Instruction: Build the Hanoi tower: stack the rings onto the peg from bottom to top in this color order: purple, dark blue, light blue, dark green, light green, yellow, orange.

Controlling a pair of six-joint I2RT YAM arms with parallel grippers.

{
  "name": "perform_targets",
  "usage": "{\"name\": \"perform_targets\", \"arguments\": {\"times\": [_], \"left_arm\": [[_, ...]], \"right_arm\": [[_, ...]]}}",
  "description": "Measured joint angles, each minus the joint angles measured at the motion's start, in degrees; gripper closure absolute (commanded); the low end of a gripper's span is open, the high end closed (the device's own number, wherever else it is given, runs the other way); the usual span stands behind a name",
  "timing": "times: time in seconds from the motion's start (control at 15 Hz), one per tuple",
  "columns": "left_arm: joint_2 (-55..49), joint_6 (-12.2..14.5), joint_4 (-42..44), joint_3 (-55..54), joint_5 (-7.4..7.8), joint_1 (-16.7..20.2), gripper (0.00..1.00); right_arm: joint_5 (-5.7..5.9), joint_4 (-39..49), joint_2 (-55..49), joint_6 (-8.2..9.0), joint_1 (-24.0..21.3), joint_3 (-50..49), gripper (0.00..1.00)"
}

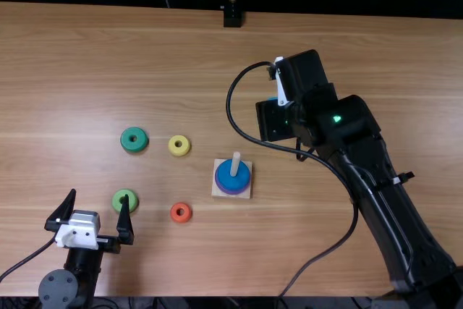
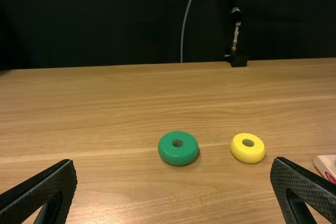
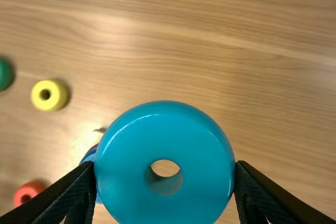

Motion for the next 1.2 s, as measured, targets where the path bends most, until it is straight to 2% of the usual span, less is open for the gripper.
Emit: {"name": "perform_targets", "arguments": {"times": [0.6,1.2], "left_arm": [[0.0,-0.04,0.04,0.0,0.0,0.0,0.0],[0.0,-0.02,0.02,0.0,0.0,0.0,0.0]], "right_arm": [[-0.24,-3.23,-1.81,-0.02,7.89,0.04,1.0],[-0.26,-3.43,-2.54,0.02,12.61,0.04,1.0]]}}
